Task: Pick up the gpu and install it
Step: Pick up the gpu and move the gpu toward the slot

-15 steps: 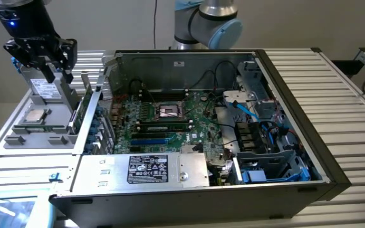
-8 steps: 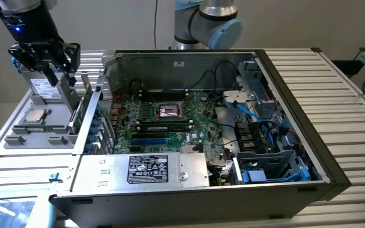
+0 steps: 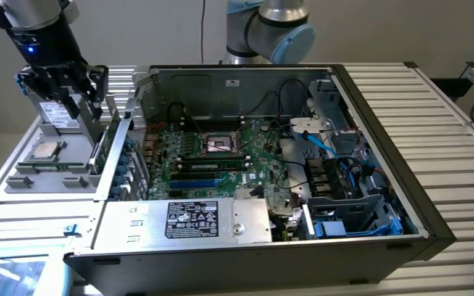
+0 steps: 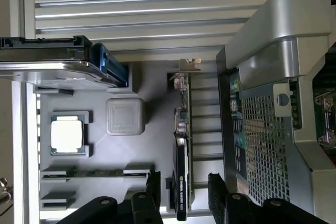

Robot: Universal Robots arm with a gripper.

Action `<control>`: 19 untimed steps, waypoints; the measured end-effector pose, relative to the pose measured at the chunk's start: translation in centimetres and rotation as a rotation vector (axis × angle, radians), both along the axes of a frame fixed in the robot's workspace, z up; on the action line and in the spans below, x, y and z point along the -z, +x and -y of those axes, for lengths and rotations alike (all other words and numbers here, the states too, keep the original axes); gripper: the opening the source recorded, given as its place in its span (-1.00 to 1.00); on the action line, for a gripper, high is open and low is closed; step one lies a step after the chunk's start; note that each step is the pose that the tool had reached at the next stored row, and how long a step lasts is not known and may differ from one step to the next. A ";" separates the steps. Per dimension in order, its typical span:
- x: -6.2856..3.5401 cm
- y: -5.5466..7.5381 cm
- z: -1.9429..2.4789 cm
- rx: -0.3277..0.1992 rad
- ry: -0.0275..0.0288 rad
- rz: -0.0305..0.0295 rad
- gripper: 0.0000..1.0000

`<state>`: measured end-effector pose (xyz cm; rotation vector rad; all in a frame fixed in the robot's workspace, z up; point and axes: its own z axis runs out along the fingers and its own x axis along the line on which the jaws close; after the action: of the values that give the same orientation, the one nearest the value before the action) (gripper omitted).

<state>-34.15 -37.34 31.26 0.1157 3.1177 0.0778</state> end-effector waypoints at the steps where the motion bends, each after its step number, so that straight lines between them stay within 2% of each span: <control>1: 0.19 0.0 0.00 0.000 0.0000 0.0000 -0.01; 19: 3.47 0.0 0.00 0.000 0.0000 0.0000 -0.01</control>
<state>-34.15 -37.34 27.79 0.1157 3.1177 0.0779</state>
